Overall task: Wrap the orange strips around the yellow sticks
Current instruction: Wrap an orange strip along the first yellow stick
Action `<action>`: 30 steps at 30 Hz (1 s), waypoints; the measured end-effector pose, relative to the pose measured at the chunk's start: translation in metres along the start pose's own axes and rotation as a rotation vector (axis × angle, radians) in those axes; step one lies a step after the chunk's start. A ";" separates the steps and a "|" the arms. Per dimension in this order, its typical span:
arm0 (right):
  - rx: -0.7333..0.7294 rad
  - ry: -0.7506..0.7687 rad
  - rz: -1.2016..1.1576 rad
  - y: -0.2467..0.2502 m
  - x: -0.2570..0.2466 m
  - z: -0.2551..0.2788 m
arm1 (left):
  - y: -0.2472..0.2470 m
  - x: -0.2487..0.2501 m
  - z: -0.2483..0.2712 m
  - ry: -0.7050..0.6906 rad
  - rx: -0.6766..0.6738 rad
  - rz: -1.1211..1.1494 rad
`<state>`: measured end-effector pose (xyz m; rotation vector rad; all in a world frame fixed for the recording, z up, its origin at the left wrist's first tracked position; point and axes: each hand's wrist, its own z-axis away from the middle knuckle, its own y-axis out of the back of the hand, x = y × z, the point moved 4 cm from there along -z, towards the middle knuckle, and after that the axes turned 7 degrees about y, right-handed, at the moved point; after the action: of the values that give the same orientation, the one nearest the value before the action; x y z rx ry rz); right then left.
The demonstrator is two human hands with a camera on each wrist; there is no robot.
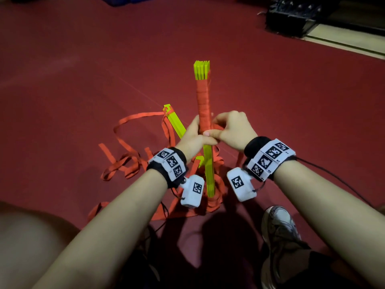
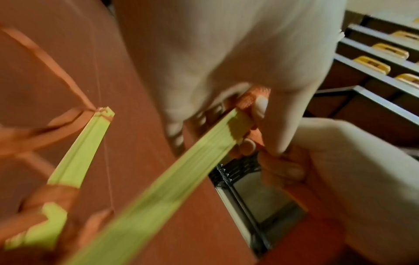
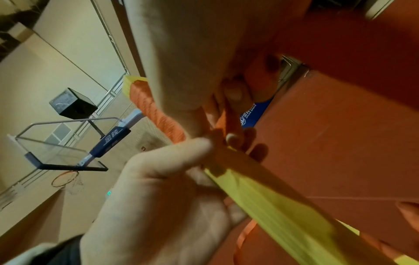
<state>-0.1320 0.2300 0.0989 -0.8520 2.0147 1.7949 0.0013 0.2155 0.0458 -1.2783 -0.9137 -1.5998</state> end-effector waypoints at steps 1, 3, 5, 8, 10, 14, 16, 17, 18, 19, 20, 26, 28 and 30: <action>-0.005 0.014 -0.034 0.002 -0.001 0.001 | 0.001 0.003 -0.001 -0.018 -0.015 -0.018; -0.037 -0.004 -0.127 0.005 -0.001 0.003 | 0.003 0.004 -0.003 -0.030 -0.010 -0.071; -0.060 -0.065 -0.249 0.012 0.001 0.003 | 0.005 0.004 -0.004 -0.072 0.033 -0.113; 0.005 -0.138 -0.168 0.029 0.012 -0.001 | 0.020 0.014 -0.010 -0.155 0.183 -0.137; 0.019 -0.169 -0.039 0.036 0.023 -0.004 | 0.036 0.030 -0.012 -0.212 0.261 -0.093; -0.120 -0.240 0.195 0.029 0.048 0.001 | 0.058 0.061 -0.013 -0.318 0.379 -0.098; -0.238 -0.282 0.360 0.021 0.063 0.010 | 0.062 0.067 -0.011 -0.345 0.400 -0.117; -0.277 -0.311 0.405 0.017 0.071 0.014 | 0.063 0.066 -0.011 -0.345 0.399 -0.123; -0.293 -0.353 0.426 0.014 0.078 0.016 | 0.063 0.064 -0.011 -0.331 0.390 -0.129; -0.275 -0.404 0.427 0.014 0.084 0.018 | 0.062 0.060 -0.010 -0.311 0.380 -0.136; -0.211 -0.462 0.397 0.017 0.088 0.018 | 0.060 0.055 -0.009 -0.292 0.377 -0.137; 0.572 -0.447 0.086 0.076 0.083 0.006 | 0.058 0.033 -0.006 -0.185 0.370 -0.080; 0.709 -0.384 -0.011 0.086 0.076 0.003 | 0.058 0.032 -0.005 -0.164 0.374 -0.082; 0.786 -0.275 -0.050 0.086 0.068 0.001 | 0.057 0.034 -0.005 -0.154 0.383 -0.099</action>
<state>-0.2377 0.2186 0.1259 -0.3755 2.1971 0.8757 0.0500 0.1845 0.0794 -1.1071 -1.3257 -1.3282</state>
